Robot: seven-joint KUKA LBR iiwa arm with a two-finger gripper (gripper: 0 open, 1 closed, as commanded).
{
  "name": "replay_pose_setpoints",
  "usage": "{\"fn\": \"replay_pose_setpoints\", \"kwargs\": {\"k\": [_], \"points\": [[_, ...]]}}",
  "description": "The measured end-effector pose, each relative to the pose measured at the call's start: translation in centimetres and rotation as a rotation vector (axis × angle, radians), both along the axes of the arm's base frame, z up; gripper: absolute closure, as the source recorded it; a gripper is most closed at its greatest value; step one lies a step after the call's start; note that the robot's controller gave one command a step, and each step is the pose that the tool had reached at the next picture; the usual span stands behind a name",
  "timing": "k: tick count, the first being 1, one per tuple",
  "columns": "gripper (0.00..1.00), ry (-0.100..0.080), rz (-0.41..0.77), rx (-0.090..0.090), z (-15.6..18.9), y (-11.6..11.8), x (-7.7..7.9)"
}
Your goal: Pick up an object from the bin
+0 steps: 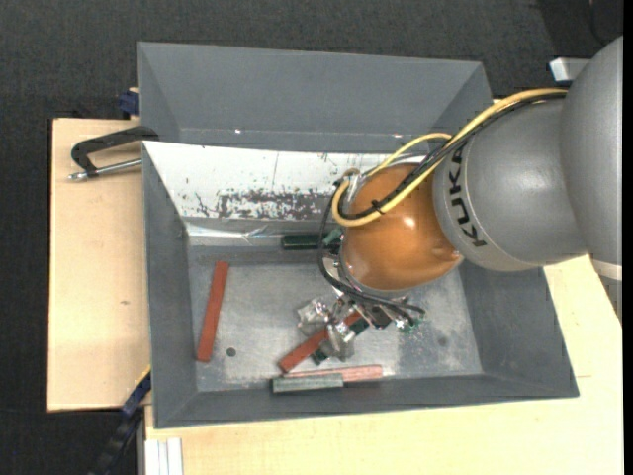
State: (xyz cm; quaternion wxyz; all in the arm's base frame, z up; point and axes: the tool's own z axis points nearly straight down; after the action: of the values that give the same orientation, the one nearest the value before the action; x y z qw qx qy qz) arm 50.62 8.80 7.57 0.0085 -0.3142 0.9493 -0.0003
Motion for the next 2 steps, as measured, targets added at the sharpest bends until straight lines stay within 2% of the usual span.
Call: {"fn": "replay_pose_setpoints", "kwargs": {"k": [1,2], "points": [[1.0,0.011,0.055,-0.003,12.35,0.18,-0.33],[0.0,0.012,0.055,-0.003,12.34,0.18,-0.34]]}}
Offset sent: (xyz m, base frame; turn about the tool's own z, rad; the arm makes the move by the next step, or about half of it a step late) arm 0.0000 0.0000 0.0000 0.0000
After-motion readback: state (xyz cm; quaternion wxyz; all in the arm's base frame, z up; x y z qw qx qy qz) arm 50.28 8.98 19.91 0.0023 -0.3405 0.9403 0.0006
